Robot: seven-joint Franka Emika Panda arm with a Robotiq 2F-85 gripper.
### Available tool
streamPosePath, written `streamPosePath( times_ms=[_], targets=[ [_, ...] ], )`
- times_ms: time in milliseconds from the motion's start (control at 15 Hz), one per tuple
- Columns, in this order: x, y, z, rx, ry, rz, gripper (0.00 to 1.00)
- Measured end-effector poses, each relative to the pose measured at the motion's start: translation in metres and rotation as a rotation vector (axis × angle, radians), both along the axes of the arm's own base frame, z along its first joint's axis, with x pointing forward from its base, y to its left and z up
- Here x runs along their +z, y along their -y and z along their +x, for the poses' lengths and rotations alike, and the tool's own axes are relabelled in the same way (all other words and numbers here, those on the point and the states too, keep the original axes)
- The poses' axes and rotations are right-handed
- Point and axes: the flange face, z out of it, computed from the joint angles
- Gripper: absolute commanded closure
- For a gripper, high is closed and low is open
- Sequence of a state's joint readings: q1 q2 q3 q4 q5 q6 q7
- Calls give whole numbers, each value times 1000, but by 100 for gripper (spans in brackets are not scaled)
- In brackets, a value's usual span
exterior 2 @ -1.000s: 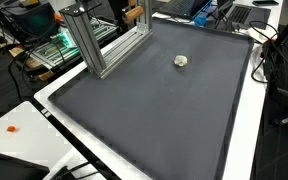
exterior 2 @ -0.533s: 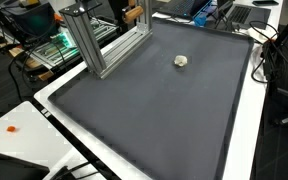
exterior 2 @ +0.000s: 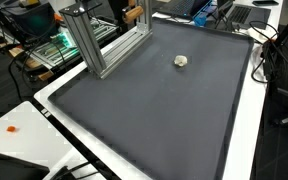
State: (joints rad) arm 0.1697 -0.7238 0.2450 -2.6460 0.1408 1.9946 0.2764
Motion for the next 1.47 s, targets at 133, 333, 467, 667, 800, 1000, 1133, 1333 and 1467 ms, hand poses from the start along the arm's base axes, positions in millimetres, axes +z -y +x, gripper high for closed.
streamPosePath(
  times_ms=[133, 333, 467, 667, 800, 1000, 1133, 1333, 1467],
  targets=[
    [3, 0, -1, 0, 8, 1, 65],
    [2, 0, -2, 1, 8, 0, 65],
    [2, 0, -2, 1, 8, -1, 65],
    [2, 0, -2, 1, 8, -1, 34],
    [2, 0, -2, 2, 5, -2, 58],
    [2, -1, -2, 3, 5, -4, 66],
    [2, -2, -2, 4, 4, -5, 66],
    [2, -2, -3, 6, 3, -10, 66],
    [2, -3, -3, 6, 2, -11, 66]
  ],
)
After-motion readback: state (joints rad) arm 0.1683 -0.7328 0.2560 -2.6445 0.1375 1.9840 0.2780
